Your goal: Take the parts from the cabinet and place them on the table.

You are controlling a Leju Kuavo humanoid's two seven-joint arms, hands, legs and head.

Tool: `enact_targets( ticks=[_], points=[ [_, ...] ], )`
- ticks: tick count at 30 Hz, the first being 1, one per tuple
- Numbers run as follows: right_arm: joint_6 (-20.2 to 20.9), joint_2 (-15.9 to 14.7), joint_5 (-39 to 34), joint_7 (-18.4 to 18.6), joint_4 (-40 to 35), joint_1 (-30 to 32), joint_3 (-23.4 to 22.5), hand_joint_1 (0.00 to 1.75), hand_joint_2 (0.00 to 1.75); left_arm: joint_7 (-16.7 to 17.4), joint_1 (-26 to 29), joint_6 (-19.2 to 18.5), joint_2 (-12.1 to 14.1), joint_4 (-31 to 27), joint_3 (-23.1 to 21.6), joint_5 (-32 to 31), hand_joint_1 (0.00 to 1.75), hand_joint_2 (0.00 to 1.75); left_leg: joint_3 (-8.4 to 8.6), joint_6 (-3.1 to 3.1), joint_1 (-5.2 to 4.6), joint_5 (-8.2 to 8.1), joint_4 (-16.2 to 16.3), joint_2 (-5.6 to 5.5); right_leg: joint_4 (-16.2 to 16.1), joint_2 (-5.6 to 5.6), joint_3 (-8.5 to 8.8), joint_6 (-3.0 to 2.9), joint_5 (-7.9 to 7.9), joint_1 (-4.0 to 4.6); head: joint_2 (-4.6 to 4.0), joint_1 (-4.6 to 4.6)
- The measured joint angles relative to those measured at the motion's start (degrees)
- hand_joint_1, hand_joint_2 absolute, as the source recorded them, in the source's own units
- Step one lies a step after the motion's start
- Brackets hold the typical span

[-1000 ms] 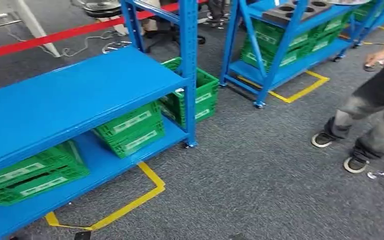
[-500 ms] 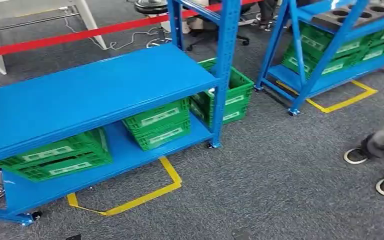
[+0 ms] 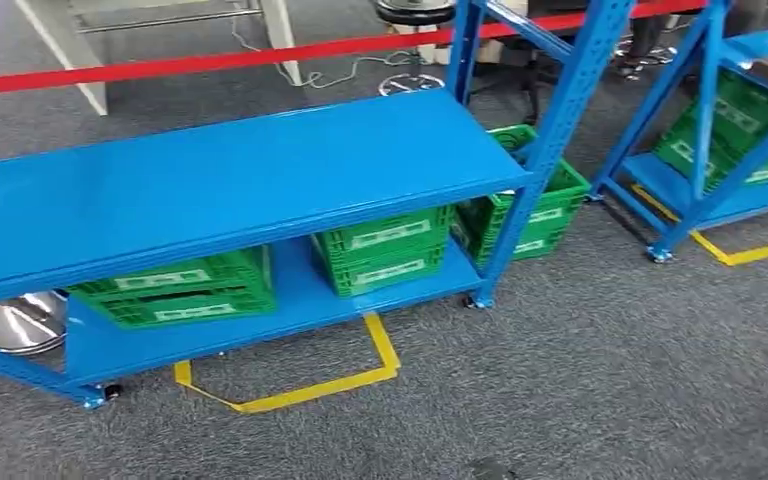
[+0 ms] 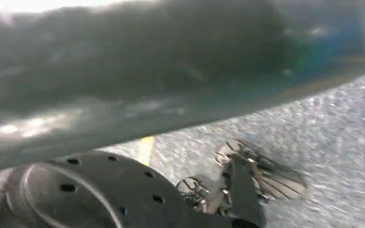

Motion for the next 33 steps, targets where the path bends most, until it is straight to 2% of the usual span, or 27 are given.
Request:
enact_targets(
  ticks=[1,4,5,6,7,8,9,10,11,12,14,15,16,17,19,21,22,24,25,26,27,28,29,30,31,32,33],
  points=[
    [-0.30,-0.11,0.19,1.18,0.00,0.27,-0.18,0.00,0.00,-0.96,-0.21,-0.28,-0.17,0.00,0.00,0.09,0.00,0.00,-0.46,-0.30,-0.18,-0.17,0.84,-0.74,-1.52,0.66,0.60,-0.35,-0.50,-0.15,0.00,0.09],
    [-1.22,-1.25,-0.07,8.54,-0.02,0.83,-0.40,0.00,0.00,-4.03,0.17,-1.67,-0.35,0.00,0.61,1.36,0.00,0.00,-0.77,-1.09,0.05,0.40,0.49,-2.28,-0.81,-0.89,0.94,-1.13,-0.43,0.24,0.00,0.00],
    [-1.29,-1.44,-0.72,10.13,-0.02,1.16,-0.88,0.00,0.00,-4.73,0.15,-2.12,-0.28,0.00,1.01,1.64,0.00,1.75,-0.91,-1.25,0.07,0.00,0.71,-2.02,-1.07,-1.74,1.14,-1.51,-0.23,-0.19,0.00,0.09],
    [-1.40,-1.99,-1.12,10.67,-0.18,1.31,-1.34,0.00,0.00,-5.34,0.10,-2.58,-0.35,0.00,1.25,1.86,0.00,1.75,-1.34,-1.55,-0.30,-0.90,2.04,1.04,-1.08,-2.14,1.28,-1.85,-0.28,-0.08,0.00,-0.18],
    [-1.18,-2.14,-2.15,10.89,-0.22,1.41,-1.75,0.00,0.00,-6.06,0.02,-3.17,-0.28,0.00,1.42,2.08,0.00,1.75,-2.81,-1.80,-0.26,-2.76,5.35,2.95,-1.08,-2.69,1.35,-2.26,-0.40,0.06,0.00,-0.61],
    [-0.83,-2.25,-3.48,10.87,-0.26,1.39,-2.29,0.00,0.00,-6.71,-0.07,-3.50,-0.31,0.00,1.53,2.16,0.00,1.75,-4.86,-1.95,-0.15,-4.88,9.87,3.73,-1.07,-3.36,1.42,-2.49,-0.53,0.22,0.00,-0.50],
    [-0.31,-2.34,-4.67,10.76,-0.26,1.32,-3.10,0.00,1.75,-6.89,-0.16,-3.59,-0.31,0.00,1.68,2.19,0.00,1.75,-7.08,-2.04,-0.10,-6.73,14.57,4.08,-1.06,-4.00,1.45,-2.65,-0.63,0.36,0.00,-0.52],
    [0.39,-2.36,-5.59,10.54,-0.26,1.22,-3.83,0.00,1.75,-6.63,-0.19,-3.45,-0.29,0.00,1.73,1.90,0.00,1.75,-8.49,-2.06,-0.08,-7.48,17.63,4.16,-1.05,-4.48,1.53,-2.79,-0.72,0.44,0.00,-0.52],
    [1.60,-2.36,-6.49,9.84,-0.26,1.08,-4.60,0.00,1.75,-5.73,-0.18,-3.43,-0.26,0.00,1.73,1.26,0.00,1.75,-8.70,-2.00,-0.09,-6.86,18.06,4.17,-1.05,-4.78,1.68,-2.83,-0.80,0.52,0.00,-0.52],
    [3.37,-2.36,-7.30,8.70,-0.26,0.82,-5.21,0.00,1.75,-4.79,-0.12,-3.59,-0.17,0.00,1.73,0.19,0.00,1.75,-7.77,-1.81,-0.10,-5.06,16.12,4.17,-1.05,-4.93,1.79,-2.87,-0.90,0.61,0.00,-0.55],
    [6.06,-2.32,-8.17,7.06,-0.26,0.12,-6.17,0.00,1.75,-3.83,-0.07,-4.22,0.07,0.00,1.20,-1.93,0.00,1.75,-3.53,-0.89,-0.33,0.27,6.93,4.22,-1.05,-4.98,2.20,-2.84,-1.05,0.82,0.00,-0.55],
    [6.49,-2.19,-8.35,6.80,-0.26,-0.05,-6.50,0.00,1.75,-3.66,-0.14,-4.48,0.20,0.00,0.98,-2.45,0.00,1.75,-1.75,-0.18,-0.68,1.35,2.82,4.55,-1.07,-5.07,2.26,-2.78,-1.22,0.80,0.00,-0.52],
    [6.73,-1.97,-8.48,6.63,-0.24,-0.25,-6.91,0.00,1.75,-3.42,-0.36,-4.50,0.31,0.00,0.83,-2.64,0.00,1.75,-1.22,0.05,-0.90,0.55,2.05,4.80,-0.91,-5.18,2.08,-2.43,-1.42,1.18,0.00,-0.48],
    [6.84,-1.97,-8.54,6.61,-0.24,-0.42,-7.19,0.00,1.75,-3.42,-0.56,-4.50,0.33,0.00,0.76,-2.80,0.00,1.75,-0.87,0.09,-1.00,-0.01,1.11,4.80,-0.90,-5.33,1.84,-2.24,-1.44,1.04,0.00,-0.61],
    [7.19,-1.97,-8.52,6.61,-0.24,-0.59,-7.52,0.00,1.75,-3.26,-0.38,-4.44,0.50,0.00,0.61,-3.24,0.00,1.75,-1.05,0.20,-1.15,-0.06,1.22,4.64,-1.20,-5.55,1.95,-1.67,-1.33,0.86,0.00,-0.50],
    [8.06,-2.12,-8.96,6.08,-0.35,-0.45,-7.07,0.00,1.75,-2.50,0.19,-4.09,0.77,0.00,-0.67,-4.79,0.00,1.75,-0.04,0.65,-0.54,0.52,-0.38,4.71,-0.75,-5.17,1.92,-1.08,-2.20,0.91,0.00,-0.40],
    [8.39,-2.14,-9.79,5.93,-0.35,-0.27,-6.38,0.00,1.75,-2.15,0.20,-4.15,1.07,-0.02,-1.69,-4.87,0.00,1.75,0.10,0.92,-0.43,0.57,-0.67,4.70,1.54,-4.79,0.73,-0.81,-3.76,0.91,0.00,-0.13],
    [8.77,-2.54,-12.07,6.11,-0.37,0.46,-4.83,0.00,1.75,-1.56,0.23,-4.90,1.49,-0.26,-3.63,-4.37,0.00,1.75,-0.01,1.10,-0.42,0.53,-0.65,4.69,10.32,-4.50,-3.80,-0.42,-7.69,0.73,0.00,-0.02],
    [9.07,-2.69,-13.51,6.39,-0.37,0.97,-3.98,0.00,0.00,-1.16,0.24,-5.25,1.85,-0.57,-4.78,-3.78,0.00,0.00,-0.01,1.18,-0.43,0.47,-0.63,4.69,14.25,-4.46,-5.97,-0.23,-8.83,0.73,0.00,-0.09],
    [9.22,-2.86,-14.80,6.67,-0.37,1.65,-3.08,0.00,0.00,-0.90,0.26,-5.71,2.12,-0.90,-5.53,-3.12,0.00,0.00,0.04,1.17,-0.40,0.46,-0.61,4.65,15.62,-4.46,-6.99,-0.03,-8.41,0.70,0.00,0.02],
    [9.40,-3.02,-16.13,6.94,-0.35,2.31,-2.10,0.00,0.00,-0.68,0.28,-6.10,2.45,-1.36,-6.49,-2.58,0.00,0.00,0.11,1.06,-0.34,0.39,-0.59,4.51,14.31,-4.45,-6.68,0.12,-6.68,0.57,0.00,-0.07],
    [9.49,-3.17,-17.36,7.11,-0.35,2.93,-1.18,0.00,0.00,-0.35,0.24,-6.45,2.66,-1.82,-7.51,-2.03,0.00,0.00,0.19,0.95,-0.24,0.31,-0.50,4.35,10.64,-4.46,-5.14,0.28,-3.98,0.39,0.00,-0.02],
    [9.66,-3.45,-18.67,7.31,-0.35,3.54,-0.09,0.00,0.00,-0.09,0.21,-6.93,2.89,-2.41,-8.40,-1.42,0.00,0.00,0.26,0.62,-0.09,0.10,-0.25,4.17,5.36,-4.46,-2.81,0.44,-1.08,0.16,0.00,-0.04],
    [9.81,-3.50,-19.85,7.59,-0.35,4.01,0.92,0.00,0.00,0.08,0.22,-7.30,3.13,-2.89,-9.31,-0.87,0.00,0.00,0.18,0.16,-0.12,-0.19,0.17,4.12,0.87,-4.39,-0.84,0.69,0.65,-0.13,0.00,0.02],
    [10.07,-3.50,-21.02,7.81,-0.26,4.35,1.98,0.00,0.00,0.41,0.24,-7.78,3.61,-3.41,-10.31,-0.24,0.00,0.00,-0.14,-0.34,-0.53,-0.52,0.74,4.10,-0.29,-3.92,-0.27,0.68,-0.59,0.17,0.00,0.26],
    [10.27,-3.61,-22.36,8.07,-0.26,4.64,3.22,0.00,0.00,0.74,0.26,-8.05,3.84,-3.70,-11.32,0.31,0.00,0.00,-0.31,-0.54,-0.56,-0.51,0.98,4.09,-0.13,-3.84,0.10,-0.51,-0.32,0.05,0.00,0.09],
    [10.34,-3.96,-23.76,8.27,-0.26,5.16,4.48,0.00,0.00,1.00,0.37,-8.44,4.09,-4.02,-12.22,0.96,0.00,0.00,-0.31,-0.73,-0.55,-0.39,0.92,4.11,-0.10,-3.82,0.01,-0.70,-0.32,0.19,0.00,0.02]
  ],
)
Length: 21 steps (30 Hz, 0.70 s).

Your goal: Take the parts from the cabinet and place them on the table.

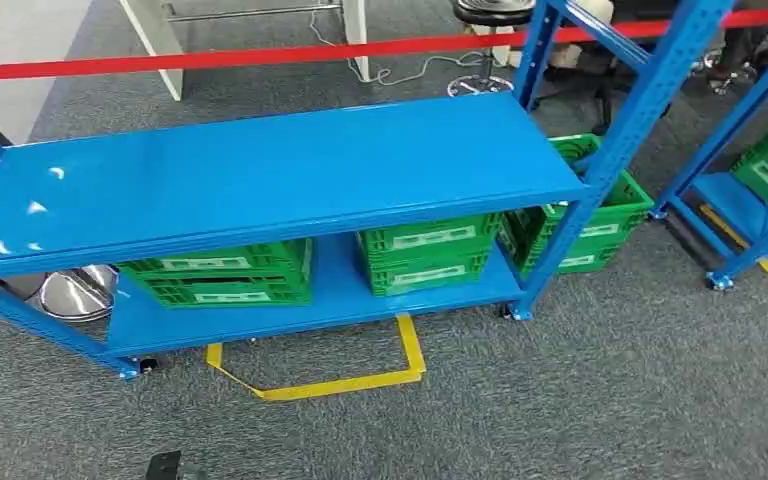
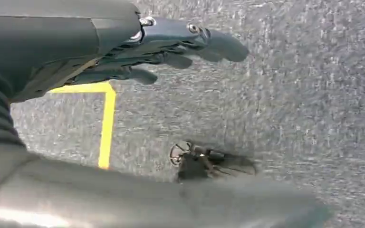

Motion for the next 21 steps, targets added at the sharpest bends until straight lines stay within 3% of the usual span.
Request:
enact_targets(
  ticks=[2,4,6,7,8,9,10,12,13,14,16,18,19,21],
  points=[
    [0.22,-0.46,-2.67,0.57,-0.02,0.69,2.34,0.00,0.00,0.52,0.44,-0.83,0.81,-0.44,-1.90,1.25,0.00,0.00,0.12,-0.33,0.26,0.01,0.05,-0.02,-0.13,-0.10,0.07,-0.70,0.19,0.07,0.00,0.04],
    [0.53,-0.83,-4.96,0.85,-0.37,0.92,4.48,0.00,0.00,0.98,1.20,-1.55,1.18,-0.65,-3.65,2.32,0.00,0.00,-0.71,-0.88,0.36,-2.14,2.44,0.18,-0.26,-0.31,0.22,-1.46,0.37,-0.09,0.00,-0.28],
    [0.96,-1.22,-7.58,1.38,-1.03,0.96,6.93,0.00,0.00,1.62,2.11,-2.45,1.71,-0.65,-5.67,3.54,0.00,0.00,-4.52,-1.20,0.45,-6.60,11.15,0.19,-0.25,-0.60,0.20,-1.89,0.27,0.02,0.00,-0.35],
    [1.05,-1.44,-8.76,1.62,-1.47,0.96,8.15,0.00,0.00,1.95,2.72,-2.82,1.79,-0.65,-6.45,4.15,0.00,0.00,-6.30,-1.25,0.45,-8.09,15.14,0.19,-0.25,-0.71,0.21,-1.99,0.20,0.08,0.00,-0.30],
    [1.16,-1.64,-10.08,1.88,-2.04,0.89,9.36,0.00,0.00,2.21,3.55,-3.26,1.99,-0.63,-7.34,4.77,0.00,0.00,-7.28,-1.20,0.45,-8.40,17.37,0.19,-0.24,-0.78,0.24,-2.05,0.16,0.14,0.00,-0.33],
    [1.27,-1.88,-11.30,2.01,-2.76,0.79,10.56,0.00,0.00,2.47,4.44,-3.67,2.14,-0.61,-8.24,5.33,0.00,0.00,-6.84,-1.04,0.45,-7.27,16.61,0.19,-0.25,-0.77,0.33,-2.05,0.14,0.15,0.00,-0.33],
    [1.33,-2.03,-12.31,2.25,-3.39,0.58,11.48,0.00,0.00,2.80,5.22,-3.96,2.30,-0.52,-9.16,5.84,0.00,0.00,-5.56,-0.81,0.43,-5.22,13.81,0.19,-0.25,-0.74,0.41,-2.06,0.11,0.18,0.00,-0.35],
    [1.75,-2.40,-14.82,2.69,-5.12,0.11,13.88,0.00,0.00,3.23,6.60,-4.76,2.73,-0.30,-10.80,6.99,0.00,0.00,-1.13,-0.05,0.30,-0.36,4.35,0.26,-0.25,-0.70,0.68,-1.92,0.00,0.21,0.00,-0.35],
    [1.92,-2.49,-16.09,2.93,-5.79,0.00,15.15,0.00,0.00,3.50,7.14,-5.09,3.15,-0.17,-11.76,7.58,0.00,0.00,0.26,0.24,0.01,-0.46,1.48,0.43,-0.25,-0.78,0.61,-1.70,-0.14,0.37,0.00,-0.26],
    [2.07,-2.64,-17.30,3.01,-6.36,-0.07,16.32,0.00,0.00,3.87,7.50,-5.53,3.23,-0.09,-12.68,8.17,0.00,0.00,0.63,0.29,-0.12,-0.78,0.10,0.46,-0.08,-0.82,0.39,-1.34,-0.29,0.58,0.00,-0.33],
    [2.34,-3.04,-19.64,3.67,-7.21,-0.03,18.68,0.00,0.00,4.21,8.32,-6.23,3.73,-0.09,-14.61,9.20,0.00,0.00,0.35,0.46,-0.24,-0.86,0.40,0.36,-0.54,-1.13,0.41,-0.78,-0.08,0.42,0.00,-0.28],
    [2.62,-3.43,-22.17,4.06,-7.69,0.47,21.12,0.00,0.00,4.89,9.03,-7.03,4.19,-0.09,-16.32,10.42,0.00,0.00,0.88,1.20,0.32,-0.30,-0.82,0.42,-0.67,-1.03,0.38,-0.02,-0.40,0.51,0.00,-0.26],
    [2.82,-3.85,-23.59,4.26,-7.78,0.87,22.35,0.00,0.00,5.07,9.03,-7.49,4.54,-0.17,-17.28,11.03,0.00,0.00,1.05,1.39,0.29,-0.18,-1.08,0.53,0.54,-0.78,-0.19,0.12,-1.51,0.43,0.00,-0.09],
    [3.13,-4.17,-25.86,4.90,-7.76,2.00,24.39,0.00,0.00,5.46,8.75,-8.15,4.98,-0.85,-19.08,12.07,0.00,0.00,0.92,1.76,0.23,-0.23,-1.05,0.55,8.69,-0.61,-4.01,0.25,-6.04,0.47,0.00,0.13]
  ],
)
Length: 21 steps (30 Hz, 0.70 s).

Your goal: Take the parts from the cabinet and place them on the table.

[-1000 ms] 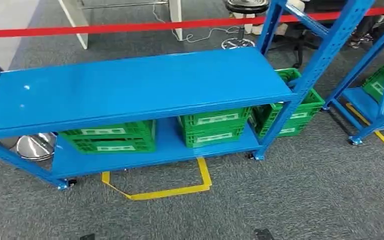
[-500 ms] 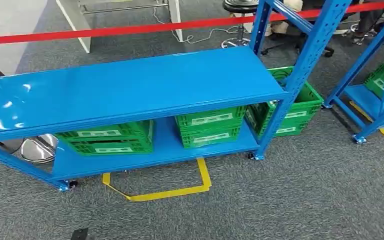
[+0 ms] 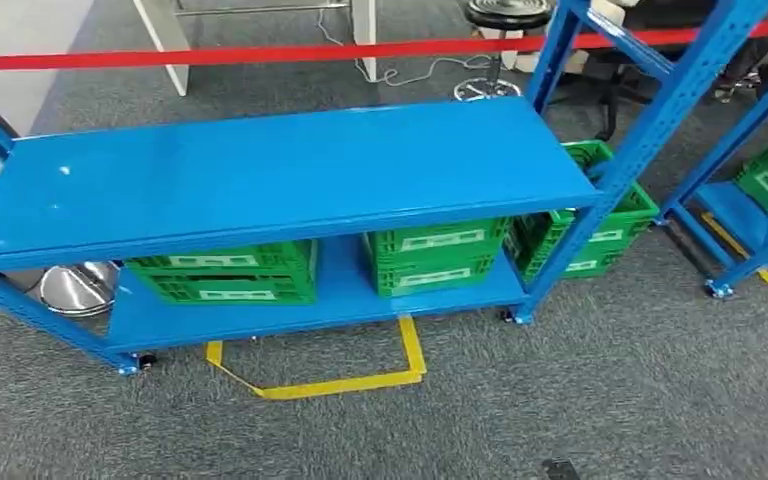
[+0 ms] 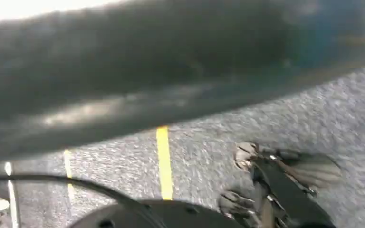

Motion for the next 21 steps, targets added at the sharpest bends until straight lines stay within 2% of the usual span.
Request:
enact_targets(
  ticks=[1,2,3,4,5,6,7,8,9,10,11,12,13,14,16,17,18,19,20,21],
  points=[
    [0.15,-0.06,-1.22,0.17,0.09,0.77,1.11,0.00,1.75,0.33,-0.18,-0.46,0.13,-0.50,-0.74,0.55,0.00,0.00,0.00,0.09,-0.09,-0.06,0.00,0.01,4.27,0.03,-2.09,0.08,-1.67,0.01,0.00,-0.04],
    [0.26,-0.13,-2.29,0.48,0.28,1.62,2.10,0.00,0.00,0.61,-0.45,-0.81,0.31,-1.09,-1.55,1.07,0.00,0.00,0.01,0.14,-0.15,-0.09,0.03,0.00,7.11,0.06,-3.56,0.20,-2.30,0.03,0.00,-0.02],
    [0.42,-0.28,-3.39,0.72,0.66,2.56,3.08,0.00,0.00,0.76,-0.78,-1.09,0.52,-1.77,-2.36,1.57,0.00,0.00,0.09,0.15,-0.17,-0.11,0.04,-0.01,7.25,0.06,-3.80,0.27,-1.49,0.02,0.00,-0.04],
    [0.55,-0.50,-4.36,0.94,1.11,3.48,3.99,0.00,0.00,0.98,-1.16,-1.46,0.65,-2.53,-3.08,2.07,0.00,0.00,0.19,0.15,-0.17,-0.14,0.06,-0.05,4.80,0.06,-2.75,0.24,0.59,0.02,0.00,-0.02],
    [0.70,-0.67,-5.43,1.11,1.64,4.32,4.97,0.00,0.00,1.18,-1.59,-1.77,0.85,-3.62,-3.86,2.55,0.00,0.00,0.30,0.07,-0.13,-0.20,0.10,-0.12,0.28,0.05,-0.62,0.22,3.28,-0.01,0.00,-0.02],
    [0.79,-1.00,-6.32,1.18,2.07,5.11,5.85,0.00,1.75,1.46,-2.03,-2.07,1.00,-4.54,-4.60,2.97,0.00,0.00,0.41,-0.12,-0.11,-0.32,0.20,-0.17,-4.90,0.04,1.96,0.14,5.74,-0.06,0.00,-0.02],
    [0.98,-1.05,-7.43,1.42,2.47,5.80,6.80,0.00,1.75,1.62,-2.45,-2.43,1.20,-5.36,-5.33,3.45,0.00,0.00,0.40,-0.47,-0.16,-0.53,0.38,-0.17,-8.86,0.08,3.74,0.00,6.12,-0.10,0.00,0.04],
    [1.09,-1.16,-8.47,1.70,2.80,6.34,7.80,0.00,1.75,1.77,-2.78,-2.71,1.55,-6.03,-6.22,3.98,0.00,0.00,0.07,-0.88,-0.58,-0.81,0.85,-0.18,-9.29,0.27,4.61,-0.39,6.05,0.08,0.00,0.00],
    [1.16,-1.27,-9.53,1.77,2.93,6.95,8.81,0.00,1.75,2.03,-2.91,-3.02,1.68,-6.51,-6.82,4.46,0.00,0.00,0.11,-1.04,-0.59,-0.70,0.78,-0.15,-9.26,0.28,4.47,-0.75,6.18,0.05,0.00,-0.24],
    [1.24,-1.51,-10.74,2.12,2.99,7.56,9.99,0.00,1.75,2.27,-2.91,-3.45,2.05,-6.95,-7.88,5.03,0.00,1.75,0.23,-1.19,-0.51,-0.61,0.60,-0.15,-9.24,0.29,4.51,-0.91,6.19,0.20,0.00,-0.22],
    [1.44,-1.68,-12.17,2.29,2.99,8.02,11.36,0.00,1.75,2.69,-2.77,-3.89,2.42,-7.12,-8.72,5.70,0.00,1.75,0.33,-1.40,-0.40,-0.50,0.43,-0.17,-9.25,0.24,4.55,-1.19,6.23,0.34,0.00,-0.11],
    [1.66,-1.96,-13.34,2.53,2.89,8.02,12.51,0.00,1.75,2.92,-2.43,-4.21,2.62,-7.15,-9.61,6.29,0.00,1.75,0.36,-1.70,-0.39,-0.79,0.71,-0.20,-9.60,0.12,4.59,-1.70,6.53,-0.07,0.00,-0.15],
    [1.81,-2.20,-14.52,2.73,2.48,7.88,13.63,0.00,1.75,3.23,-1.67,-4.61,2.99,-7.15,-10.46,6.83,0.00,1.75,0.06,-2.12,-0.31,-1.73,1.73,-0.13,-9.65,-0.07,4.62,-1.93,6.61,-0.17,0.00,-0.24],
    [1.84,-2.42,-15.50,2.86,1.83,7.50,14.63,0.00,1.75,3.54,-0.76,-4.98,2.99,-7.08,-11.25,7.36,0.00,1.75,-1.15,-2.44,-0.22,-3.72,4.61,-0.10,-9.65,-0.08,4.62,-2.34,6.55,-0.18,0.00,-0.46],
    [2.14,-2.58,-17.45,3.10,0.09,6.26,16.30,0.00,1.75,3.93,1.08,-5.57,3.10,-6.03,-12.46,8.17,0.00,1.75,-5.16,-2.84,0.06,-8.13,13.53,-0.10,-9.64,-0.14,4.61,-2.56,6.47,-0.12,0.00,-0.41],
    [2.16,-2.69,-18.22,3.21,-0.93,5.48,17.00,0.00,1.75,4.09,2.16,-5.77,3.19,-5.16,-13.00,8.58,0.00,1.75,-6.83,-2.94,0.10,-9.25,17.12,-0.10,-9.64,-0.16,4.63,-2.61,6.43,-0.10,0.00,-0.43],
    [2.23,-2.78,-18.58,3.28,-1.51,4.66,17.31,0.00,0.00,4.22,3.31,-5.90,3.28,-4.67,-13.42,8.72,0.00,1.75,-7.28,-2.96,0.15,-8.88,18.02,-0.10,-9.63,-0.16,4.71,-2.63,6.40,-0.10,0.00,-0.42],
    [2.34,-2.88,-19.42,3.49,-3.20,3.84,18.15,0.00,0.00,4.57,4.42,-6.12,3.45,-3.33,-13.85,9.15,0.00,1.75,-6.60,-2.91,0.20,-7.28,16.47,-0.10,-9.63,-0.15,4.80,-2.58,6.36,-0.10,0.00,-0.46],
    [2.40,-2.93,-19.80,3.56,-4.16,3.04,18.55,0.00,0.00,4.61,5.50,-6.29,3.58,-2.57,-14.14,9.27,0.00,1.75,-5.02,-2.76,0.20,-4.92,12.94,-0.10,-9.63,-0.15,4.94,-2.54,6.30,-0.10,0.00,-0.42],
    [2.47,-2.95,-20.32,3.63,-5.44,2.24,19.05,0.00,0.00,4.63,6.52,-6.47,3.78,-1.60,-14.59,9.55,0.00,1.75,-2.59,-2.53,0.20,-2.18,7.68,-0.07,-9.63,-0.16,5.14,-2.42,6.22,-0.11,0.00,-0.44]
  ],
)
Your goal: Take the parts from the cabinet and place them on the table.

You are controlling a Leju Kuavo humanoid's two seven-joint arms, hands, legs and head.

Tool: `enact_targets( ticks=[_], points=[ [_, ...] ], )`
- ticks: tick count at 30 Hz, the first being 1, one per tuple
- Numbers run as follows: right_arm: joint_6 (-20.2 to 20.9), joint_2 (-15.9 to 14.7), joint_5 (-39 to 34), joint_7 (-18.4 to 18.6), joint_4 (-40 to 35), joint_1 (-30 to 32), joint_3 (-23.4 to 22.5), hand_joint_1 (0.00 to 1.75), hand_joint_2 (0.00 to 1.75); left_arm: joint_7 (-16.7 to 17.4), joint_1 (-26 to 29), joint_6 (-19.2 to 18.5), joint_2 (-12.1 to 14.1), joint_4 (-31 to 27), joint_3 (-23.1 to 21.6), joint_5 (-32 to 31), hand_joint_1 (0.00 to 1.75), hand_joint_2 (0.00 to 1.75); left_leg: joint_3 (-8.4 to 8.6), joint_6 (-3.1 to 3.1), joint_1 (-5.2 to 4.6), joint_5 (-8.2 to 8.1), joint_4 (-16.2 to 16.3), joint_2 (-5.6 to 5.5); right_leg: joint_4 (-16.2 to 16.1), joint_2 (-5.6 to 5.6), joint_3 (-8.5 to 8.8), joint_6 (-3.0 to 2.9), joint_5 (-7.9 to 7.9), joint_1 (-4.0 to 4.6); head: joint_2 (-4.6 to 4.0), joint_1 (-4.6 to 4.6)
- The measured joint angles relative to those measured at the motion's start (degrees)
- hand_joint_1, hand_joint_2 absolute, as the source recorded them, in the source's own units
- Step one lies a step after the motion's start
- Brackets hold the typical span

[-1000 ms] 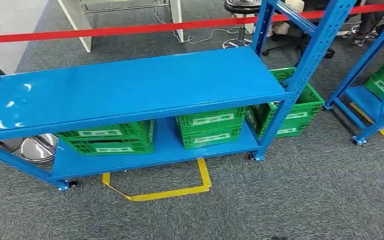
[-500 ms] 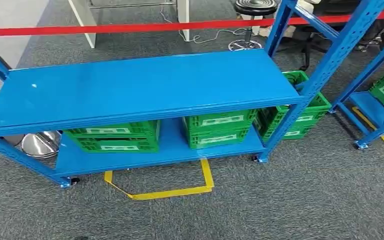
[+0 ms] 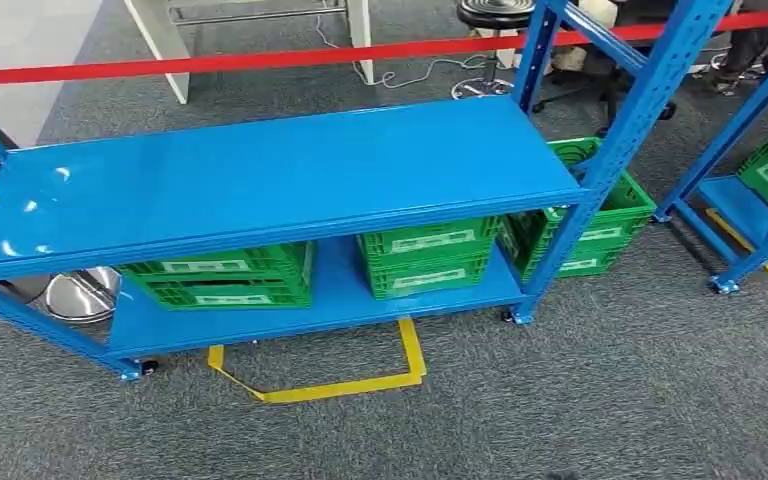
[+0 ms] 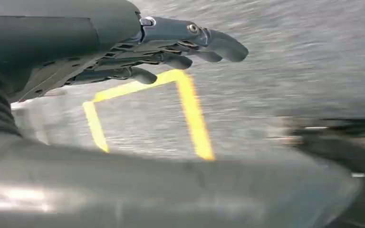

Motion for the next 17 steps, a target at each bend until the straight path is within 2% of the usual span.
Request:
enact_targets(
  ticks=[1,2,3,4,6,7,8,9,10,11,12,13,16,17],
  points=[
    [0.13,-0.02,-0.46,0.09,-1.17,-0.69,0.55,0.00,0.00,0.11,0.87,-0.13,0.13,0.86,-0.35,0.27,0.00,1.75,2.24,0.28,-0.01,1.92,-4.76,0.11,0.00,-0.01,0.10,0.16,-0.10,0.00,0.00,0.00],
    [0.15,-0.11,-1.03,0.15,-2.15,-1.41,1.06,0.00,0.00,0.15,1.55,-0.24,0.31,1.65,-0.70,0.44,0.00,1.75,3.24,0.38,-0.24,1.11,-6.56,0.16,0.14,-0.02,-0.16,0.52,-0.31,0.43,0.00,0.00],
    [0.31,-0.24,-1.75,0.33,-2.94,-1.79,1.67,0.00,0.00,0.31,2.04,-0.50,0.48,2.17,-1.25,0.83,0.00,1.75,3.13,0.60,-0.29,1.21,-6.70,0.17,0.07,-0.04,-0.77,0.87,-0.44,0.37,0.00,0.09],
    [0.37,-0.44,-2.59,0.50,-3.29,-1.87,2.30,0.00,1.75,0.55,2.56,-0.78,0.63,2.23,-1.86,1.18,0.00,1.75,3.16,0.82,-0.42,1.13,-6.70,0.10,-0.08,-0.13,-0.60,1.24,-0.45,0.28,0.00,0.15],
    [0.55,-0.59,-4.16,0.81,-3.20,-1.26,3.50,0.00,1.75,0.96,2.28,-1.23,0.85,2.08,-2.74,1.84,0.00,1.75,3.27,1.60,-0.45,1.34,-7.12,-0.10,-0.44,-0.41,-0.19,2.01,-0.49,0.22,0.00,0.11],
    [0.57,-0.67,-4.65,1.02,-2.81,-0.49,3.91,0.00,1.75,0.98,1.70,-1.38,0.87,1.37,-3.13,2.12,0.00,1.75,3.40,2.16,-0.07,1.76,-7.75,-0.03,0.04,-0.21,-0.08,2.36,-1.02,0.09,0.00,0.15],
    [0.59,-0.92,-4.92,1.14,-2.17,0.56,4.11,0.00,1.75,0.98,0.74,-1.55,0.87,0.41,-3.32,2.19,0.00,1.75,3.33,2.23,-0.18,1.74,-7.68,-0.08,1.95,0.10,-0.98,2.49,-2.54,0.12,0.00,0.20],
    [0.68,-0.92,-5.09,1.18,-1.19,1.57,4.53,0.00,1.75,0.98,-0.15,-1.62,1.01,-0.41,-3.46,2.25,0.00,1.75,3.22,1.62,-0.60,1.37,-7.33,-0.68,1.67,0.04,-1.12,1.07,-2.29,0.34,0.00,0.33],
    [0.68,-0.96,-5.34,1.42,-0.65,2.34,4.90,0.00,1.75,0.98,-0.89,-1.68,1.03,-0.99,-3.63,2.38,0.00,1.75,3.13,1.66,-0.95,0.96,-6.82,-0.64,-0.05,-0.09,-0.16,-1.02,0.49,0.29,0.00,0.55],
    [0.74,-1.03,-5.53,1.44,-0.40,3.27,5.03,0.00,1.75,0.98,-1.34,-1.75,1.09,-1.15,-3.87,2.60,0.00,1.75,3.21,1.71,-1.10,1.08,-6.95,-0.62,-0.02,-0.01,0.18,0.27,-0.59,0.08,0.00,0.54],
    [0.79,-1.03,-5.66,1.46,-0.31,3.70,5.25,0.00,1.75,1.03,-1.82,-1.81,1.18,-1.26,-4.11,2.65,0.00,1.75,3.22,1.76,-1.13,1.02,-6.88,-0.43,-0.03,0.11,0.11,1.68,-0.05,-0.13,0.02,0.52],
    [0.81,-1.03,-5.75,1.40,-0.23,3.89,5.45,0.00,0.00,1.07,-2.03,-1.84,1.20,-1.44,-4.31,2.69,0.00,0.00,3.24,1.78,-1.14,1.01,-6.88,-0.12,-0.18,0.40,0.06,1.63,0.10,-0.15,0.00,0.46],
    [0.81,-1.29,-5.79,1.38,0.23,4.22,5.75,0.00,0.00,1.11,-2.26,-1.86,1.20,-2.01,-4.42,2.73,0.00,0.00,3.38,1.90,-1.14,0.96,-6.86,-0.06,-0.40,0.39,-0.02,1.63,0.09,-0.14,0.00,0.57],
    [0.81,-1.31,-5.79,1.38,0.34,4.29,5.86,0.00,0.00,1.11,-2.32,-1.86,1.20,-2.12,-4.46,2.71,0.00,0.00,3.41,1.94,-1.14,0.93,-6.86,-0.08,-0.46,0.33,-0.53,1.73,0.03,-0.14,0.00,0.52]
  ],
)
